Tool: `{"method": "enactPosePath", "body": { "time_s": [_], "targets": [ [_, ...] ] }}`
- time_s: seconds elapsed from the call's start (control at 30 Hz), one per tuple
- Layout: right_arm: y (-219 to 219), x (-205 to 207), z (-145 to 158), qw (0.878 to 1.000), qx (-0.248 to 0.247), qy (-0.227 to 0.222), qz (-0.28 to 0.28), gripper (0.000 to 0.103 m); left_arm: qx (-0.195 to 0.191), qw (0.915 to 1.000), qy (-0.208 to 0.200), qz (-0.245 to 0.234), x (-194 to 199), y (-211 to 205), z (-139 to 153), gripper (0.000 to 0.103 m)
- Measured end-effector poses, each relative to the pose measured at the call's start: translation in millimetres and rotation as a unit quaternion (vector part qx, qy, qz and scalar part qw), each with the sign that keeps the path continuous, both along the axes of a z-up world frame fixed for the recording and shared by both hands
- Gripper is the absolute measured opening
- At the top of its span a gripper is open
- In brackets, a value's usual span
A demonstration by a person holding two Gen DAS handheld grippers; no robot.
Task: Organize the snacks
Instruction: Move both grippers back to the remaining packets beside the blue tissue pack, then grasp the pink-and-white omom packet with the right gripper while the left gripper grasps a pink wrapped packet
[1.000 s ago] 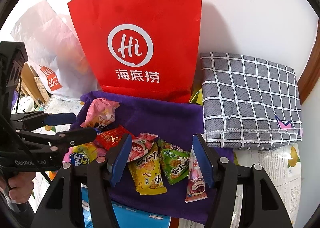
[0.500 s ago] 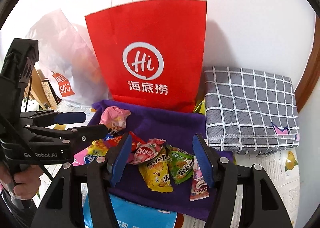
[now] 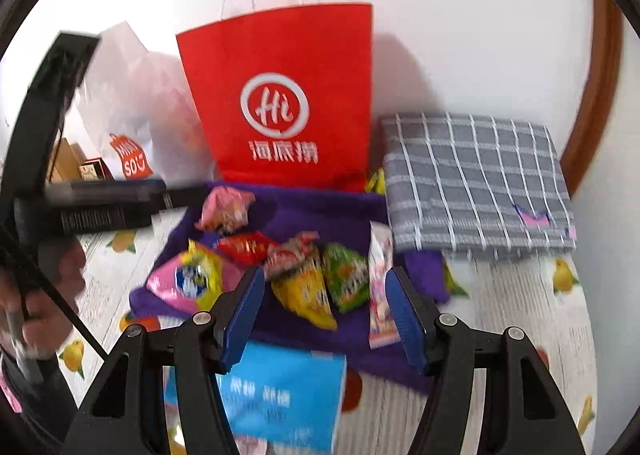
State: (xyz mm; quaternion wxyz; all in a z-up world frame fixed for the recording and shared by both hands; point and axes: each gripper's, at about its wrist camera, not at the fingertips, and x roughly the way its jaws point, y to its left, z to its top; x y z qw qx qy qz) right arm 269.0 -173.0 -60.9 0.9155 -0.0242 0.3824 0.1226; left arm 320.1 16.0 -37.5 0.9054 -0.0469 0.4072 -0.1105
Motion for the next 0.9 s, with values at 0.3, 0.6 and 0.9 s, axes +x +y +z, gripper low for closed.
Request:
{"method": "enactPosePath", "body": {
  "time_s": [0.3, 0.6, 0.9],
  "targets": [
    [-17, -60, -35, 0.996, 0.059, 0.058, 0.015, 0.061, 0.008, 1.0, -0.001, -0.003, -33, -2, -2, 0.069],
    [4, -103, -88, 0.992, 0.064, 0.089, 0.06, 0.061, 0.042, 0.9991, 0.011, 0.006, -86, 24, -28, 0.069],
    [22, -101, -137, 0.979, 0.112, 0.144, 0.096, 0.07, 0.036, 0.9985, 0.041, 0.006, -118, 47, -68, 0.069]
  ]
}}
